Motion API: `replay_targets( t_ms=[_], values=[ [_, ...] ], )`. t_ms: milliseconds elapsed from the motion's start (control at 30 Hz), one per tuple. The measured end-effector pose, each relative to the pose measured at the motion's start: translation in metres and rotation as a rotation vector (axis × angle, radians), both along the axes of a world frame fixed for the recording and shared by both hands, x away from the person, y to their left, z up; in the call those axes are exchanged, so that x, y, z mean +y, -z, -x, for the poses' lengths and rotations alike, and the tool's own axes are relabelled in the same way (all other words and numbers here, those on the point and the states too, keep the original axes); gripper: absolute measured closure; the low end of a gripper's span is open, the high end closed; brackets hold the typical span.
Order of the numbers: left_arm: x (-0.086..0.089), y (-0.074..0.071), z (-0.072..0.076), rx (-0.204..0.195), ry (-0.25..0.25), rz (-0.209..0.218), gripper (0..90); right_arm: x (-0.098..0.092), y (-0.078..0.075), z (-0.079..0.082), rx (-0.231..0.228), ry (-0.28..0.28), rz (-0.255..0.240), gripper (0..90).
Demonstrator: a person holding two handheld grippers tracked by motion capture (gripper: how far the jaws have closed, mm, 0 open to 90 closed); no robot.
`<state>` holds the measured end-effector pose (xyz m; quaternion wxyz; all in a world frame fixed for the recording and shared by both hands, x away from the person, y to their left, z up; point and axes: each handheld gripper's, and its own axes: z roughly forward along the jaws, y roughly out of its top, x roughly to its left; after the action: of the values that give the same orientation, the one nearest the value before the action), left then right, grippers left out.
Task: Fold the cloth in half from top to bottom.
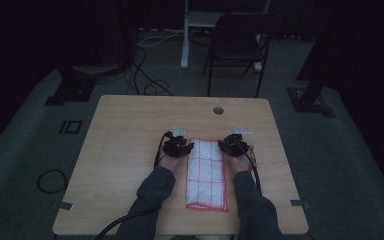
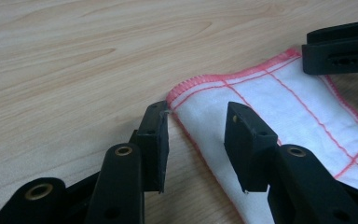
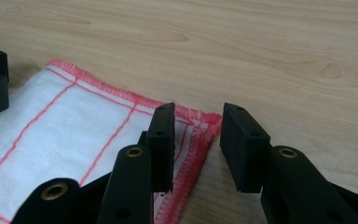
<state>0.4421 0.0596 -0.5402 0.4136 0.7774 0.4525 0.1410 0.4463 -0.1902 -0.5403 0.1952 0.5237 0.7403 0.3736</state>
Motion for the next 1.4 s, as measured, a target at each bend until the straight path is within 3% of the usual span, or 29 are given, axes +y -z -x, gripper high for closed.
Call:
replay_targets(
  t_ms=[333,500,567,900,1067,1200,1400],
  values=[
    [-0.009,0.004,-0.003,0.033,-0.019,-0.018,59.1,0.002,0.003,-0.001,0.031,-0.01,0.004,63.3],
    [-0.011,0.003,-0.004,0.04,-0.036,-0.022,59.8,0.003,0.001,-0.002,0.043,-0.022,0.009,69.8],
    [-0.011,0.003,-0.004,0.053,-0.045,-0.007,62.3,0.004,0.001,-0.001,0.046,-0.024,0.007,73.8],
    [-0.017,0.0,-0.006,0.11,-0.038,-0.016,82.2,0.002,0.001,-0.004,0.065,-0.04,-0.022,85.8],
    [-0.019,-0.002,-0.006,0.109,-0.047,-0.03,86.0,0.002,0.002,-0.004,0.049,-0.035,-0.018,86.5],
    [-0.016,-0.005,-0.007,0.108,-0.055,0.008,86.6,0.002,-0.002,-0.004,0.036,-0.032,-0.017,86.5],
    [-0.014,-0.014,-0.007,0.084,-0.057,0.03,86.9,0.002,-0.01,-0.004,0.008,-0.025,-0.019,86.6]
  ],
)
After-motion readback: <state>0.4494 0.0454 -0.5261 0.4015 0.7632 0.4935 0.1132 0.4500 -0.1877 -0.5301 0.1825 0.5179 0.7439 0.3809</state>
